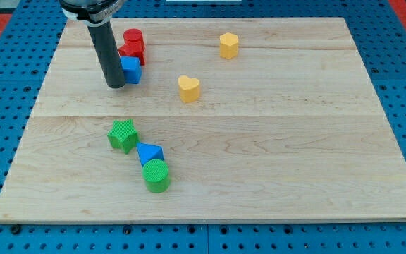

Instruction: Push the blue triangle towards the bottom left side of the blue cube

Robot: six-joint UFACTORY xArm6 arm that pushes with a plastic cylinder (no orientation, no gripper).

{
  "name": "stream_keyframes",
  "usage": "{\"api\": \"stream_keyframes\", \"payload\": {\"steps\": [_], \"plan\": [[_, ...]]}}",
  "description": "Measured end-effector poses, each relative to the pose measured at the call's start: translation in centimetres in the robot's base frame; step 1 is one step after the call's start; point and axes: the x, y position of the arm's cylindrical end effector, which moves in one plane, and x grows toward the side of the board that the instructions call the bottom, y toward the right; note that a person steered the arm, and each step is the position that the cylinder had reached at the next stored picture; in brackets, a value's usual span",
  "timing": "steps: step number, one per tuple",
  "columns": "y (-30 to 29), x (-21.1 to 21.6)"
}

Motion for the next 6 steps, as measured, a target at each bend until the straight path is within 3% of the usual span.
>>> {"api": "stream_keyframes", "payload": {"steps": [2, 3, 4, 5, 6], "plan": [[7.4, 5.4], [12.9, 11.7], [10.6, 15.6], [3.3, 15.8], [0.5, 16.4]]}}
